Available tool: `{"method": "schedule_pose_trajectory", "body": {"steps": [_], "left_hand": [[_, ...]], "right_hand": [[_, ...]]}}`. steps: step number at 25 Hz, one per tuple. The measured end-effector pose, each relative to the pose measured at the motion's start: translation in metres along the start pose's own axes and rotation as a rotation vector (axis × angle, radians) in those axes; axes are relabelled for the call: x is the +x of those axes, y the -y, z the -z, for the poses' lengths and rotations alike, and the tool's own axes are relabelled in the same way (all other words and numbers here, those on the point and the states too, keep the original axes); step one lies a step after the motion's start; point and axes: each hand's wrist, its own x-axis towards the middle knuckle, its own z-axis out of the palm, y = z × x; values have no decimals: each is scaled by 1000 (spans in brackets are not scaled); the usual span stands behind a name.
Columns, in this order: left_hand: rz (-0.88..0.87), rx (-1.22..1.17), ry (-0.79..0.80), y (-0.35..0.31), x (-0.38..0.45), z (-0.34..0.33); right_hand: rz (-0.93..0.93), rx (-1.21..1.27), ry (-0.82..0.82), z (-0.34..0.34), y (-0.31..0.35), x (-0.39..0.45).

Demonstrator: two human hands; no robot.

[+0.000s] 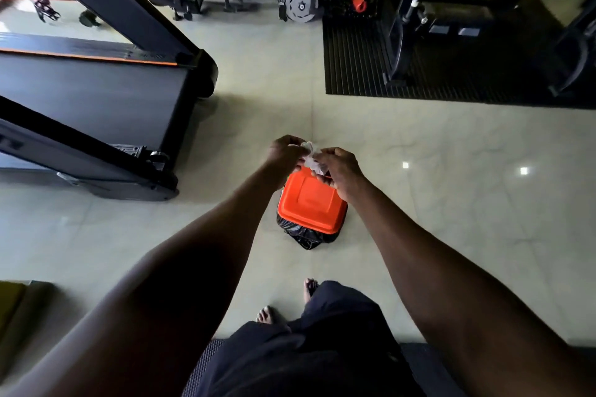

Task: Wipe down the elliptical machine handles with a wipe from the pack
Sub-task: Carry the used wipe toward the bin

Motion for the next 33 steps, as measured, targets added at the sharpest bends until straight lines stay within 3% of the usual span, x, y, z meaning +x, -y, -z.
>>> {"method": "schedule_pose_trajectory", "body": {"steps": [8,15,19,26,33], "left_hand": [[41,19,-33,-1,102,24],[215,37,13,44,169,3],[323,39,25,87,196,-9],[498,49,34,173,229,-29],[599,142,36,262,315,-59]], "right_hand": [[-17,-24,14,-34,2,106],[-128,-87,33,-16,-44,173],[-205,-162,-18,-6,-82,200],[-408,-343,54,6,-176,245],[-381,-686,100,7,-244,336]]}}
